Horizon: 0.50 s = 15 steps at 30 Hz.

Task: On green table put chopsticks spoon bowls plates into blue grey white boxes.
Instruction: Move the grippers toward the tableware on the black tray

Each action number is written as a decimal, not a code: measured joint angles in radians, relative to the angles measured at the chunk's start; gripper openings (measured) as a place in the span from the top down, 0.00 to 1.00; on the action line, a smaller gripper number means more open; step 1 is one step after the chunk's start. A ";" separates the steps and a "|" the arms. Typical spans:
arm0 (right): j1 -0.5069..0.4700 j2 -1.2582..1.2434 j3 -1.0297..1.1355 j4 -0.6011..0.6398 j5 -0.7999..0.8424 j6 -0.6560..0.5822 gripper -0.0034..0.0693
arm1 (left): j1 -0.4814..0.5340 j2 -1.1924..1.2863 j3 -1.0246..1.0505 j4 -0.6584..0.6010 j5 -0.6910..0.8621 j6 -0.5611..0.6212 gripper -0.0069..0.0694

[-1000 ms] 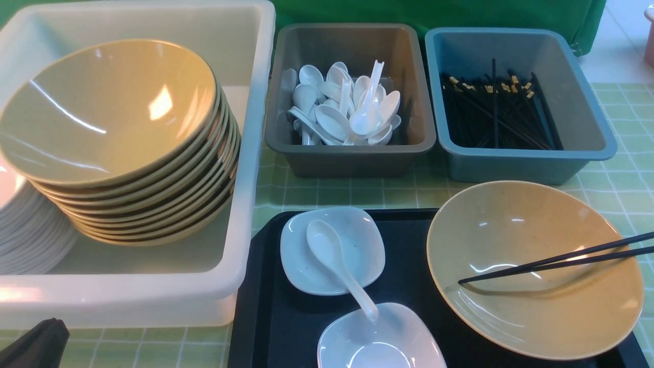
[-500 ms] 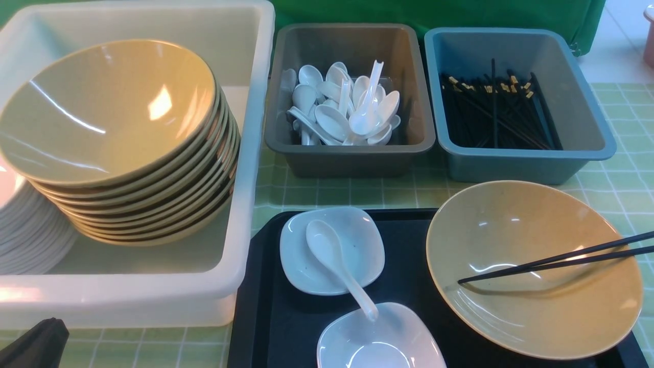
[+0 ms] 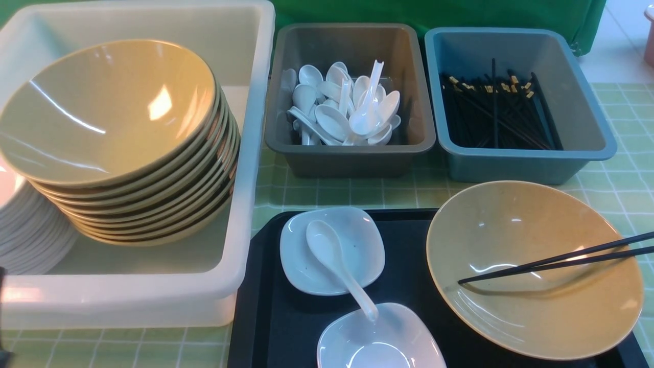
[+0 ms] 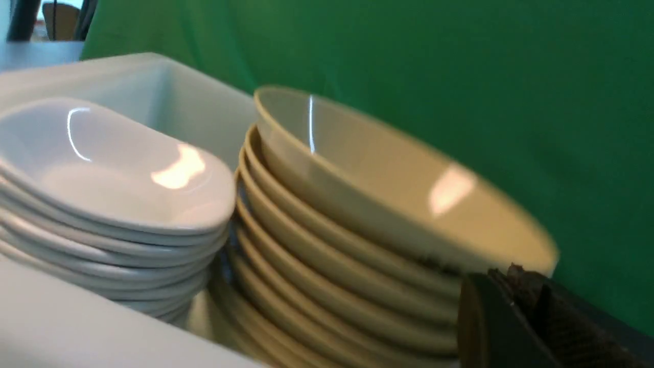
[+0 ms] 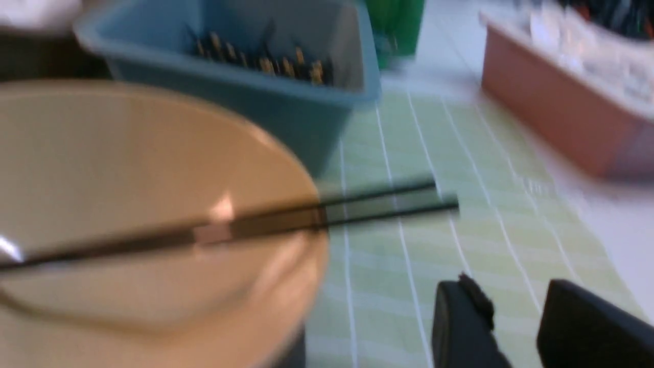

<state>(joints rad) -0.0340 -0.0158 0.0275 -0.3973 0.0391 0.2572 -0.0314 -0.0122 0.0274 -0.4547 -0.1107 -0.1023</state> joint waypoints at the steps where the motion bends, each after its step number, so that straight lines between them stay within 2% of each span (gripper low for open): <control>1: 0.000 0.000 0.000 0.000 -0.032 0.017 0.63 | 0.000 0.000 0.000 -0.018 -0.023 -0.016 0.91; 3: 0.000 0.000 0.000 0.000 -0.181 0.114 0.63 | 0.000 0.000 0.000 -0.104 -0.126 -0.049 0.91; 5: 0.000 0.000 0.000 -0.001 -0.311 0.145 0.63 | 0.000 0.000 0.000 -0.134 -0.205 -0.058 0.91; 7: 0.000 0.000 0.000 -0.003 -0.358 0.145 0.63 | 0.000 0.000 0.000 -0.139 -0.226 -0.065 0.91; 8: 0.000 0.000 0.000 -0.004 -0.434 0.162 0.63 | 0.000 0.000 -0.004 -0.143 -0.233 -0.076 0.91; 10: 0.000 0.000 0.000 -0.002 -0.523 0.238 0.63 | 0.000 0.000 -0.048 -0.139 -0.201 -0.086 0.91; 12: 0.000 0.000 -0.014 0.000 -0.543 0.361 0.63 | 0.000 0.000 -0.132 -0.105 -0.162 -0.089 0.91; 15: 0.000 0.011 -0.146 0.004 -0.447 0.451 0.63 | 0.000 0.032 -0.318 -0.012 -0.074 -0.082 0.91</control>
<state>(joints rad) -0.0340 -0.0047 -0.1185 -0.3937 -0.4081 0.7079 -0.0314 0.0196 -0.2907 -0.4668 -0.1843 -0.1842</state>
